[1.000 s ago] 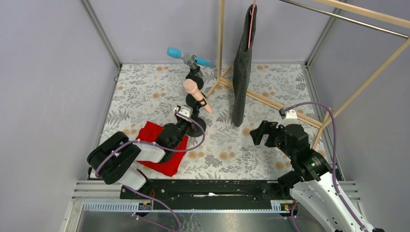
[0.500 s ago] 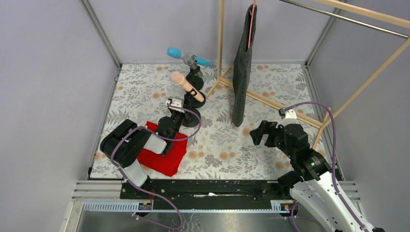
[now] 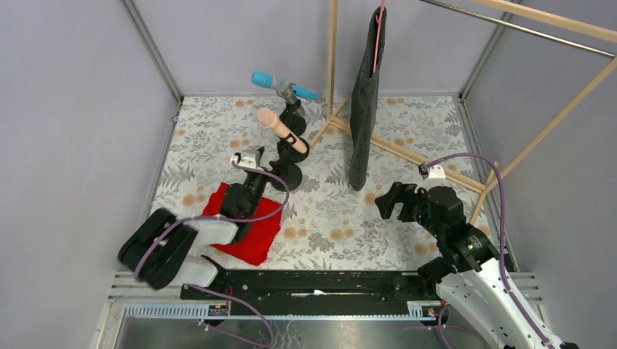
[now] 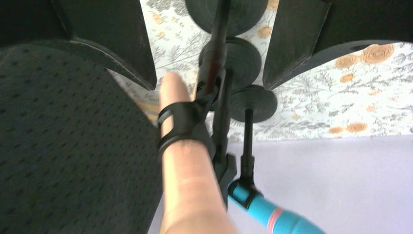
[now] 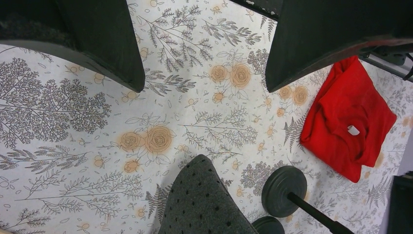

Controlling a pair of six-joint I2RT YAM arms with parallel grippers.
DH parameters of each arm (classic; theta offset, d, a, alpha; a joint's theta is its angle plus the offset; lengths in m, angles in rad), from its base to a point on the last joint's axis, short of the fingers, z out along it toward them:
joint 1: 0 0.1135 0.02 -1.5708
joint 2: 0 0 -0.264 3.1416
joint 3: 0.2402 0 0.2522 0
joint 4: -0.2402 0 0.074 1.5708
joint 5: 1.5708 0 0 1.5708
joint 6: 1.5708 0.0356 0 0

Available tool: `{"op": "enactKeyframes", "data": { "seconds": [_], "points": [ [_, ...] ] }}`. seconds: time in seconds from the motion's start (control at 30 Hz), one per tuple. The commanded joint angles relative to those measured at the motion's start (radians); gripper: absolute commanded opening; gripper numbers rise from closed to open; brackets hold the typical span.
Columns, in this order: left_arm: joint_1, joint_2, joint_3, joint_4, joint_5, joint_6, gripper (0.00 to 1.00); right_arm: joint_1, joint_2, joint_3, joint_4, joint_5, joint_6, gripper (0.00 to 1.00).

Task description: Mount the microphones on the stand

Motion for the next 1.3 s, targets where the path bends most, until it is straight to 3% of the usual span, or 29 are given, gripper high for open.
{"op": "enactKeyframes", "data": {
  "seconds": [0.0, 0.03, 0.1, 0.23, 0.37, 0.57, 0.7, 1.03, 1.27],
  "points": [
    [-0.074, -0.248, -0.018, -0.249, -0.114, -0.033, 0.85, -0.005, -0.008, 0.004, 0.027, -0.022, -0.018, 1.00],
    [-0.101, -0.314, -0.017, -0.340, -0.147, -0.052, 0.88, -0.005, -0.010, 0.004, 0.026, -0.020, -0.020, 1.00],
    [-0.153, -0.455, 0.037, -0.680, -0.250, -0.112, 0.97, -0.005, -0.015, 0.011, 0.015, -0.011, -0.021, 1.00],
    [-0.170, -0.648, 0.199, -1.297, -0.317, -0.352, 0.99, -0.005, -0.043, 0.001, 0.025, 0.007, -0.021, 1.00],
    [-0.170, -0.815, 0.274, -1.618, -0.333, -0.454, 0.99, -0.005, -0.062, -0.006, 0.039, 0.026, -0.027, 1.00],
    [-0.170, -1.013, 0.324, -1.798, -0.302, -0.386, 0.99, -0.006, -0.070, 0.025, 0.056, 0.035, -0.087, 1.00],
    [-0.170, -1.041, 0.399, -1.900, -0.351, -0.312, 0.99, -0.006, -0.085, 0.059, 0.039, 0.018, -0.136, 1.00],
    [-0.170, -0.973, 0.414, -1.901, -0.363, -0.327, 0.99, -0.006, -0.205, -0.008, 0.096, 0.031, -0.154, 1.00],
    [-0.169, -1.046, 0.374, -1.890, -0.384, -0.382, 0.99, -0.005, -0.200, 0.010, 0.068, 0.053, -0.163, 1.00]
  ]
}}
